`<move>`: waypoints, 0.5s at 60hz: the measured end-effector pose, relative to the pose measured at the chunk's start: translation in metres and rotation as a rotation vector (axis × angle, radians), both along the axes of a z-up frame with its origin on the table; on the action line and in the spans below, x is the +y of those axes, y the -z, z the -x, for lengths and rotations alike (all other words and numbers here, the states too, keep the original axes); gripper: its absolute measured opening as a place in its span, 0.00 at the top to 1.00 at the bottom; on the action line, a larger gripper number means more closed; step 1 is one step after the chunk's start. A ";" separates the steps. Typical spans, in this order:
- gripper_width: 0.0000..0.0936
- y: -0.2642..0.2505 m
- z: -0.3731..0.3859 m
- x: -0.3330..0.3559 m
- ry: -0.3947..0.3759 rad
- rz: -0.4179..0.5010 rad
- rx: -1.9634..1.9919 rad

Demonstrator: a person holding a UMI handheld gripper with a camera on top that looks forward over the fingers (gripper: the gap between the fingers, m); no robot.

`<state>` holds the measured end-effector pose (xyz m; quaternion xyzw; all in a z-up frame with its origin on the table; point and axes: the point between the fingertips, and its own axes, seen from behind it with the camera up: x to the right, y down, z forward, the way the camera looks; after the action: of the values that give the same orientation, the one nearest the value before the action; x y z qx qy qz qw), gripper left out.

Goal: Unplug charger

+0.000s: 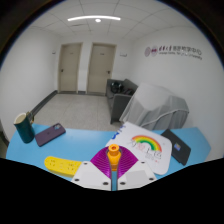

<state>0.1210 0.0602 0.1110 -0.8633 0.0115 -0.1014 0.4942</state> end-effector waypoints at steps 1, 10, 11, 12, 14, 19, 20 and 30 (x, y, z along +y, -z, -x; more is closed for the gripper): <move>0.95 0.011 -0.003 -0.006 0.002 0.027 0.020; 0.95 0.098 -0.018 -0.032 0.047 0.203 0.125; 0.95 0.101 -0.020 -0.032 0.051 0.206 0.121; 0.95 0.103 -0.023 -0.033 0.055 0.207 0.115; 0.94 0.107 -0.028 -0.031 0.057 0.209 0.101; 0.90 0.117 -0.029 -0.027 0.048 0.227 0.110; 0.88 0.120 -0.027 -0.026 0.042 0.233 0.119; 0.70 0.119 -0.022 -0.023 -0.029 0.230 0.159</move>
<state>0.1433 0.0368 -0.0076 -0.9197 0.0264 -0.0263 0.3909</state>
